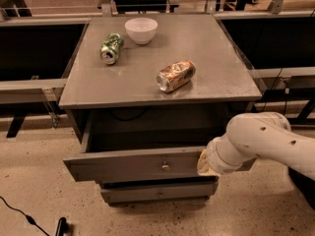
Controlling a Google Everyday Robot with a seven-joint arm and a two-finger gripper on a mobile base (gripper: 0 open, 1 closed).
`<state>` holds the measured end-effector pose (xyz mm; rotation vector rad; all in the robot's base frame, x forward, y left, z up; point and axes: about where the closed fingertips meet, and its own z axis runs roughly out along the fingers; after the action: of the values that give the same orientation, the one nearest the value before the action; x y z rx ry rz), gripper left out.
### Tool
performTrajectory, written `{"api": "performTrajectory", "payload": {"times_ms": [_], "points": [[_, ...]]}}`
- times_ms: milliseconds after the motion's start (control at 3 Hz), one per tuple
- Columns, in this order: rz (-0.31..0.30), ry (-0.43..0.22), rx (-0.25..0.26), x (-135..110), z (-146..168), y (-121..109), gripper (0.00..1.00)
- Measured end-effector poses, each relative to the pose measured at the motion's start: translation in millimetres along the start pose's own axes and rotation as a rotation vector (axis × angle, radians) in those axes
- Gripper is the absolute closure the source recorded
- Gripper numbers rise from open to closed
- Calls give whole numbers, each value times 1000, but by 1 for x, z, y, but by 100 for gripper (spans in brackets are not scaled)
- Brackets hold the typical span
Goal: Close top drawer
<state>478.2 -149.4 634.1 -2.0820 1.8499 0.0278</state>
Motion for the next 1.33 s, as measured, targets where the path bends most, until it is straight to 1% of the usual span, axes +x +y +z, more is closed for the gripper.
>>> {"api": "performTrajectory", "payload": {"times_ms": [333,667,1000,1333], "points": [[0,0,0,0,0,0,44],[0,0,0,0,0,0,13],[0,0,0,0,0,0,0],[1,7,0,-3,-6,1,0]]}}
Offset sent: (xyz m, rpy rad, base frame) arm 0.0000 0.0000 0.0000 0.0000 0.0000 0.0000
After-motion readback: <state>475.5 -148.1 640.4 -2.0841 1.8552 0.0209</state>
